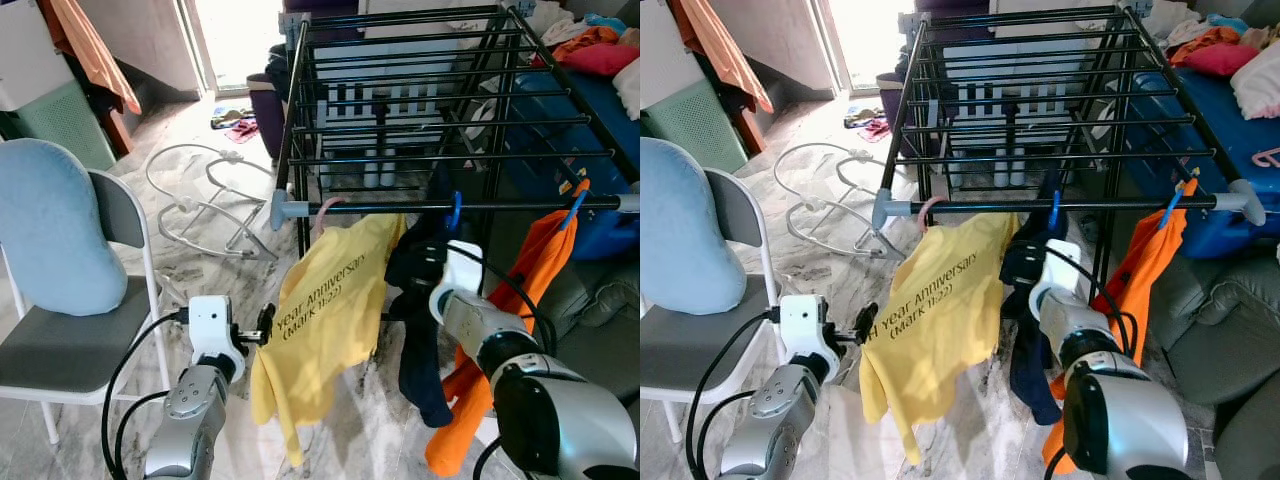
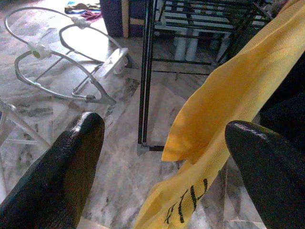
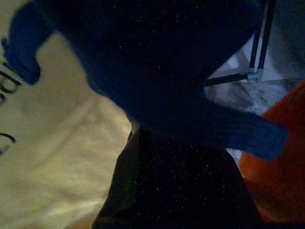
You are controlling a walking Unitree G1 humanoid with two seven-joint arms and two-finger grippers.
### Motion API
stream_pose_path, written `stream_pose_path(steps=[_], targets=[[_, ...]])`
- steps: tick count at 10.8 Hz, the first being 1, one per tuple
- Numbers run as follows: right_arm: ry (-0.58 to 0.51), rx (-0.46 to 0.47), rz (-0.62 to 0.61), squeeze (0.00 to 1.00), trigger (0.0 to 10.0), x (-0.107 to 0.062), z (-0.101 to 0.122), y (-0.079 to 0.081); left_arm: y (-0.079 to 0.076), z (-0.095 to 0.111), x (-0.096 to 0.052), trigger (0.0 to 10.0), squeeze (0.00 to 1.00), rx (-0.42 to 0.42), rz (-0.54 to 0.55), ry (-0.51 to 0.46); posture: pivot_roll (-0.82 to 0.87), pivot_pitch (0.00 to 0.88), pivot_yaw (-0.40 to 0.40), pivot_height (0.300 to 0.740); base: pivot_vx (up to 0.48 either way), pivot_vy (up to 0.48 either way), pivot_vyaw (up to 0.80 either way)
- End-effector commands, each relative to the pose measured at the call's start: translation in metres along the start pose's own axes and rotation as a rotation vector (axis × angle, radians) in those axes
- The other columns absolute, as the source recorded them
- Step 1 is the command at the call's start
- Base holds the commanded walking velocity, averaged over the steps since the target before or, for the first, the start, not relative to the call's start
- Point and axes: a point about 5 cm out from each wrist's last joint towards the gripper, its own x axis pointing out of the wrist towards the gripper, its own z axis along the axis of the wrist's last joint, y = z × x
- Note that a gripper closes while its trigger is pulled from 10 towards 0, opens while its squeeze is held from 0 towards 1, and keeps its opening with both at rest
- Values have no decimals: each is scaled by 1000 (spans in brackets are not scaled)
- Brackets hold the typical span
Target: Hang hanger
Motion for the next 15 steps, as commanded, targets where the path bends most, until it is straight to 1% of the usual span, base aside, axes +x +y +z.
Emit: stream_pose_path(steps=[1, 2, 4, 7, 9, 11, 12, 13, 14, 15], targets=[[-13, -63, -3, 1000, 10000, 0, 1, 0, 3, 4, 1, 10000, 0, 9, 5, -6, -97, 0, 64, 740, 0, 0, 0], [-75, -192, -6, 1000, 10000, -1, 8, 2, 3, 4, 2, 10000, 0, 7, 8, -8, -98, 0, 64, 740, 0, 0, 0], [-139, -269, -24, 1000, 10000, -1, 13, 1, 3, 5, 2, 10000, 0, 5, 9, -13, -101, 0, 68, 740, 0, 0, 0], [-191, -331, -54, 1000, 10000, -3, 8, -3, 1, 5, 4, 10000, 0, 6, -4, -10, -112, 0, 77, 740, 0, 0, 0], [-245, -369, -64, 1000, 10000, -4, 7, -5, 1, 6, 5, 10000, 0, 16, -8, -9, -119, 0, 82, 740, 0, 0, 0], [-294, -376, -81, 1000, 10000, -7, 8, -9, 3, 5, 4, 10000, 0, 24, 4, -8, -121, 0, 83, 740, 0, 0, 0], [-314, -356, -87, 1000, 10000, -8, 7, -11, 4, 6, 4, 10000, 0, 31, 12, -15, -121, 0, 84, 740, 0, 0, 0], [-353, -367, -106, 1000, 10000, -11, 6, -17, 3, 7, 4, 10000, 0, 43, 10, -25, -121, 0, 84, 740, 0, 0, 0], [-353, -368, -111, 1000, 10000, -12, 1, -21, 4, 6, 3, 10000, 0, 40, 16, -20, -125, 0, 83, 740, 0, 0, 0], [-382, -400, -110, 1000, 10000, -15, 0, -22, 5, 5, 3, 10000, 0, 49, 27, -13, -126, 0, 84, 740, 0, 0, 0]])
